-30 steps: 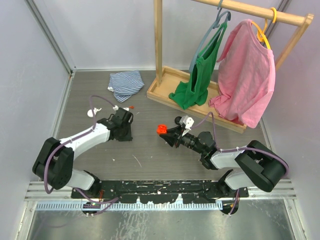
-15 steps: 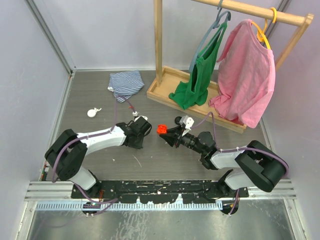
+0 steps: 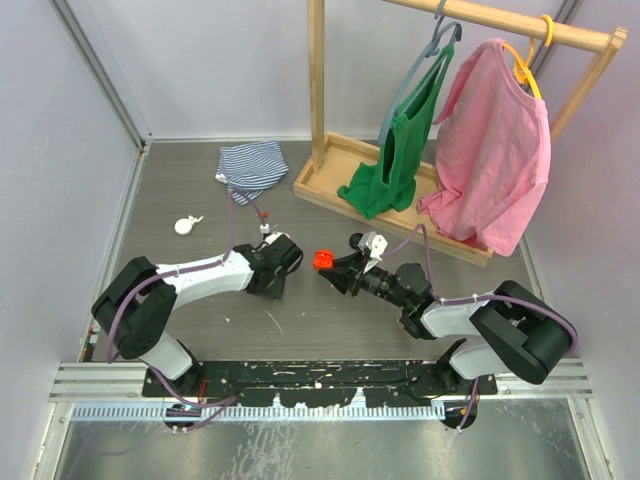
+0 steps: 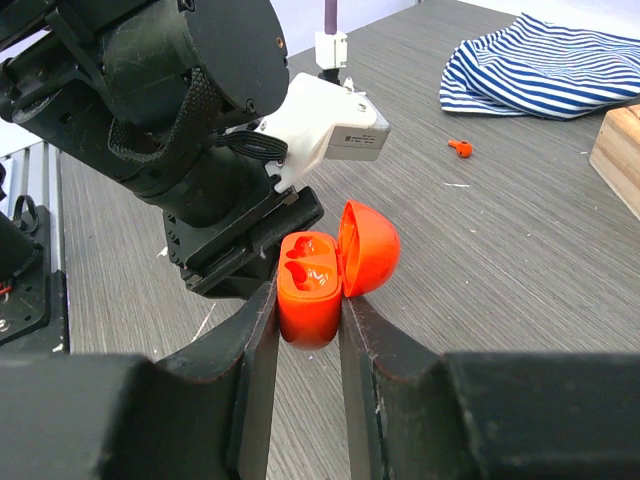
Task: Insert the wireless bluetooth earbuds into the charging case
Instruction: Place the earbud at the center of the board, then pick up the earbud from the center of the board, then place the earbud in the charging case.
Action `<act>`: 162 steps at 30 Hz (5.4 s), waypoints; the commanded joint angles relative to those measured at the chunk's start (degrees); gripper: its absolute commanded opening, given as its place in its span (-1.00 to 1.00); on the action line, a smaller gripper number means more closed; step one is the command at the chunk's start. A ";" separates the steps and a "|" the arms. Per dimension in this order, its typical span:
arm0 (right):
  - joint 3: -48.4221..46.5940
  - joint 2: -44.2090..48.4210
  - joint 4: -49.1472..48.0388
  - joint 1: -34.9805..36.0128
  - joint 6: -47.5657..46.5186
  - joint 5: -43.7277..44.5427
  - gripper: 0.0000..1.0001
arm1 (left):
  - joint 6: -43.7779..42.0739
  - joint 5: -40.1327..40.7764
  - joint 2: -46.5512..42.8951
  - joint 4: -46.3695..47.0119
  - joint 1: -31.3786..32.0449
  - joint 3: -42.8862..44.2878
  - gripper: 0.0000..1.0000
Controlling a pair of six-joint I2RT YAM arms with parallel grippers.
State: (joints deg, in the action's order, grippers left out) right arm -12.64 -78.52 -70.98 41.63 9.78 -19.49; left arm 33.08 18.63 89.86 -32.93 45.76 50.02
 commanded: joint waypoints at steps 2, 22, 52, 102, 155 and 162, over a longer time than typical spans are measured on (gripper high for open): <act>-1.75 0.10 -2.67 0.29 -0.43 -0.64 -0.98 | 2.37 3.32 -2.65 -3.23 0.05 -0.54 -0.14; -1.79 0.12 -2.55 0.26 -0.44 -0.72 -0.98 | 5.08 -2.03 -12.11 -4.63 -3.79 -0.54 0.06; -2.05 0.65 -1.29 0.30 -0.73 -0.55 -0.98 | 4.58 -13.81 0.86 -0.10 -12.46 3.16 -0.38; -0.33 1.24 -9.64 1.53 -0.08 -1.02 -0.98 | 8.37 -28.31 -35.53 39.44 -10.55 -11.66 -0.88; 1.66 7.48 -15.10 1.62 2.79 -0.20 -0.98 | 9.08 -31.92 -30.98 58.20 -1.47 -15.62 -0.87; 1.60 7.50 -15.11 1.59 2.95 -0.38 -0.98 | 8.36 -31.07 -31.36 58.08 -1.49 -15.65 -0.87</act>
State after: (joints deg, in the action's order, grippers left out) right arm -10.59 -72.77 -80.93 43.03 12.45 -20.21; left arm 43.33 -13.52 59.40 22.68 43.94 34.30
